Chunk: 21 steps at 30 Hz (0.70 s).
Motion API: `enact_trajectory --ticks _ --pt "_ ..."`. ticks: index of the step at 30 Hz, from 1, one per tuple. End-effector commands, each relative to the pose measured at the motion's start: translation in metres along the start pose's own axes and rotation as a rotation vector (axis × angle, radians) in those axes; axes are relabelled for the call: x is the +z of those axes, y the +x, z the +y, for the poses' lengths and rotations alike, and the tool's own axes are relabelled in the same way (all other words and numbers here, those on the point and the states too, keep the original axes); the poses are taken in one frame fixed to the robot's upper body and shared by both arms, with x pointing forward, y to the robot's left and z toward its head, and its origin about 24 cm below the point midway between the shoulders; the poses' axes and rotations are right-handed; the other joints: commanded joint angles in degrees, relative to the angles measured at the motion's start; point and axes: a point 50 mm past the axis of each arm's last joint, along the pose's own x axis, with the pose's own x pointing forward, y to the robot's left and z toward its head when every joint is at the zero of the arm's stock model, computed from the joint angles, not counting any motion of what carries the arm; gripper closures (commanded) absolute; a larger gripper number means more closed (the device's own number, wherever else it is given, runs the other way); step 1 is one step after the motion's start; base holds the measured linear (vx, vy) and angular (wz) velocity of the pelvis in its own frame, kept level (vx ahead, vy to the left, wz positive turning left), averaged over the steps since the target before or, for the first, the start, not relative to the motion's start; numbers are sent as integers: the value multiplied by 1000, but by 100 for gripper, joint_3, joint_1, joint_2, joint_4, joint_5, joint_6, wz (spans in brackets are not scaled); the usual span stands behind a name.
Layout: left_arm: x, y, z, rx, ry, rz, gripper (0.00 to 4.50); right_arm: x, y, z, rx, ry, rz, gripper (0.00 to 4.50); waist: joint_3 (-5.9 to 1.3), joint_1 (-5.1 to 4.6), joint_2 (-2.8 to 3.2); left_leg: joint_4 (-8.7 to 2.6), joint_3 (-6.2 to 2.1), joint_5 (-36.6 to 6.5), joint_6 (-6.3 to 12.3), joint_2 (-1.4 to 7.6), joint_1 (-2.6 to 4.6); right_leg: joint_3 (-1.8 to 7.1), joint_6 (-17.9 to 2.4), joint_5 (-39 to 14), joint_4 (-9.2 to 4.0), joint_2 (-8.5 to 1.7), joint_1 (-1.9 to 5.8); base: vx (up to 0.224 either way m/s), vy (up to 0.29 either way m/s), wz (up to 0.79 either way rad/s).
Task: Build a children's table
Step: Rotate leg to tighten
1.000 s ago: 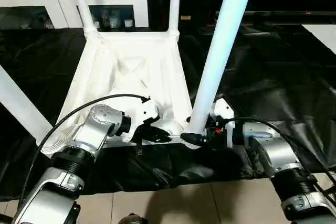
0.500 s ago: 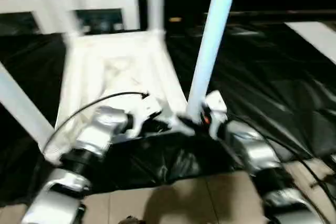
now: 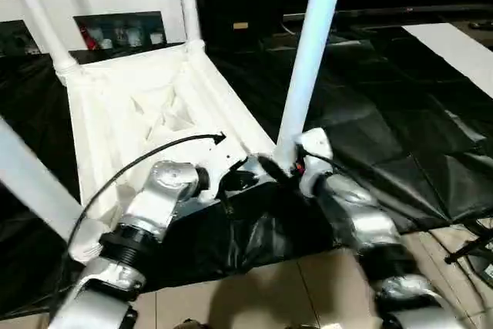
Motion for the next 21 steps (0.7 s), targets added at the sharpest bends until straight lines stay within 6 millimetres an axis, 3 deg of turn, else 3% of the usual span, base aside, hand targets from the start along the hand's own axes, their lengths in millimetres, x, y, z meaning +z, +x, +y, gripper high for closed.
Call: enact_trajectory --ticks 1,3,9,12,15,21 --pt "22 8 -7 -72 75 -86 450 -5 14 39 269 -2 27 61 -328 38 14 -491 -337 -1781 -41 591 122 363 -1263 -1202 -432 -504 141 0 0 0" --pt "21 5 -5 -107 82 -82 450 -5 7 38 349 -19 38 61 -347 56 5 -454 -315 -1417 128 581 97 355 -1454 -718 -378 -505 179 0 0 0" --pt "17 -3 -2 -183 108 -61 450 -12 -13 41 584 -54 137 61 -378 204 11 -395 -274 -831 411 606 93 300 -1619 -218 -282 -482 213 0 0 0" --pt "17 -4 -1 -199 111 -54 450 -14 -18 44 646 -54 164 75 -355 288 13 -410 -268 -1019 324 623 117 308 -1578 -621 -328 -505 190 0 0 0" --pt "15 -8 1 -226 111 -40 450 -12 -22 48 724 -38 185 93 -330 314 0 -453 -278 -1371 93 635 154 313 -1455 -1186 -374 -495 166 0 0 0" --pt "12 -11 3 -242 114 -28 450 -13 -24 50 758 -35 202 135 -337 343 -8 -466 -286 -1390 -35 638 149 331 -1395 -1235 -375 -527 164 0 0 0"
